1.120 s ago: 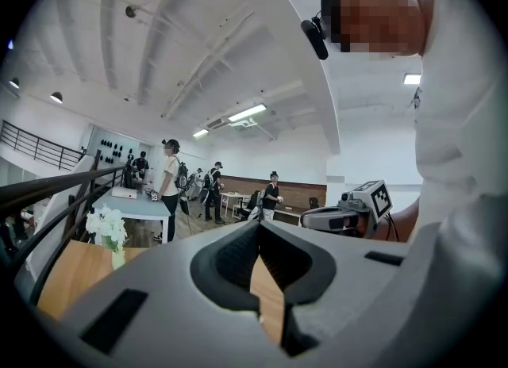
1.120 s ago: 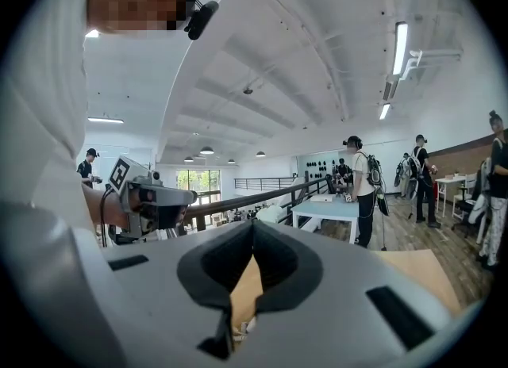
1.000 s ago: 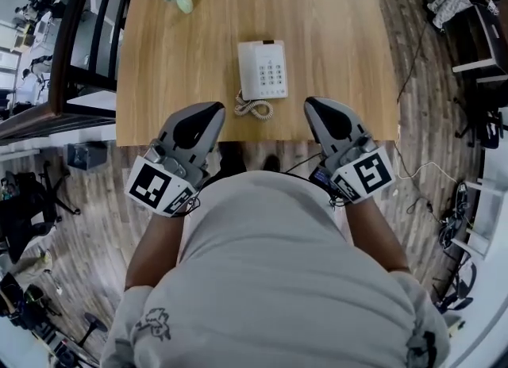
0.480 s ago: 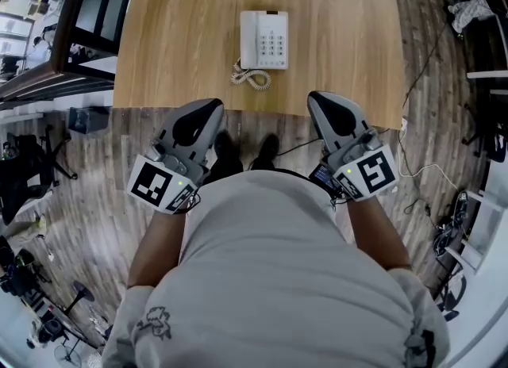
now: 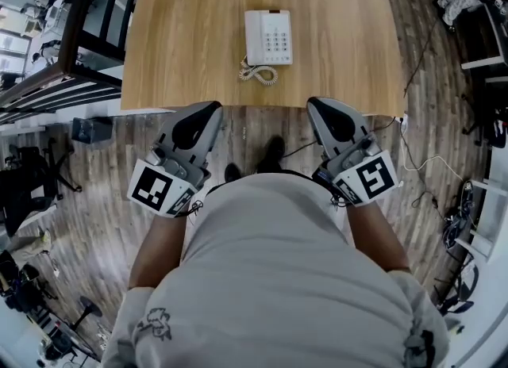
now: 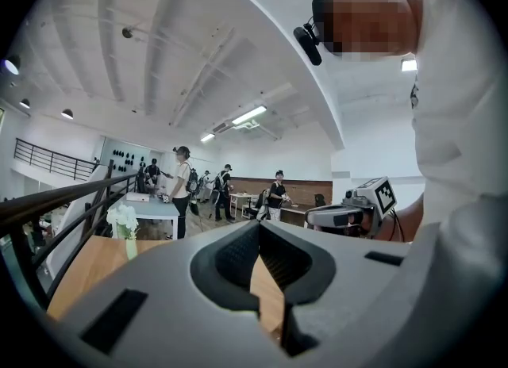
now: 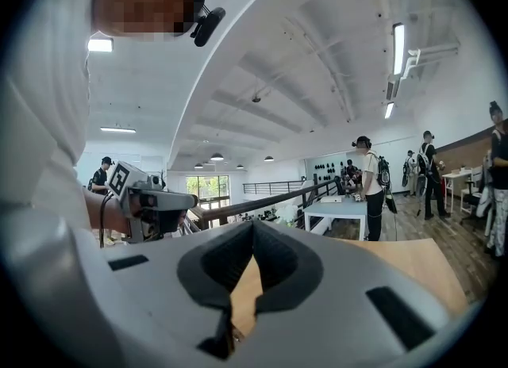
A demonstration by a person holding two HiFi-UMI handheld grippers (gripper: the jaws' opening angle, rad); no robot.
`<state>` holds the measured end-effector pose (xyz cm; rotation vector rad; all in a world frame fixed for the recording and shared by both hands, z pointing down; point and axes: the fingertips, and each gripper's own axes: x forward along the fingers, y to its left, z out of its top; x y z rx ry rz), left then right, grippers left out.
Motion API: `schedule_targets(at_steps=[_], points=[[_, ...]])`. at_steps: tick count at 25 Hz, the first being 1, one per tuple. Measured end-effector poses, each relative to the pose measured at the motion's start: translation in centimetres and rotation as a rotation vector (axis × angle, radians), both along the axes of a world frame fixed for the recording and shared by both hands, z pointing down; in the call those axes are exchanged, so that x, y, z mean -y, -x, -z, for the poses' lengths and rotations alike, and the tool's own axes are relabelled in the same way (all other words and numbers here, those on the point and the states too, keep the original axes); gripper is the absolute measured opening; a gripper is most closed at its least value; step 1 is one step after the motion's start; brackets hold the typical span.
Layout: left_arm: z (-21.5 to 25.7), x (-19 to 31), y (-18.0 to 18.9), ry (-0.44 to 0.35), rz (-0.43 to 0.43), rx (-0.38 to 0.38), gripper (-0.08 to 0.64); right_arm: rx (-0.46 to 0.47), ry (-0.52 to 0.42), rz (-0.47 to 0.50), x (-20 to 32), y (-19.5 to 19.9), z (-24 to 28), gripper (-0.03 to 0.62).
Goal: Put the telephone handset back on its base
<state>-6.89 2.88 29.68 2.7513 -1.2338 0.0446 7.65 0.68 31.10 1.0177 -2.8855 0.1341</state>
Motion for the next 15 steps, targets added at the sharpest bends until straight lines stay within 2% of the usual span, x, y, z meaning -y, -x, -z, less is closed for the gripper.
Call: schedule_targets(at_steps=[4, 15], points=[[-0.2, -2.6, 1.9, 0.008, -0.013, -0.023, 0.006, 0.015, -0.002, -0.020, -2.9, 1.8, 0.6, 0.006], [0.8, -10.5, 6.7, -0.030, -0.069, -0.009, 0.006, 0.022, -0.077, -0.089, -11.9, 6.5, 2.2, 0.006]])
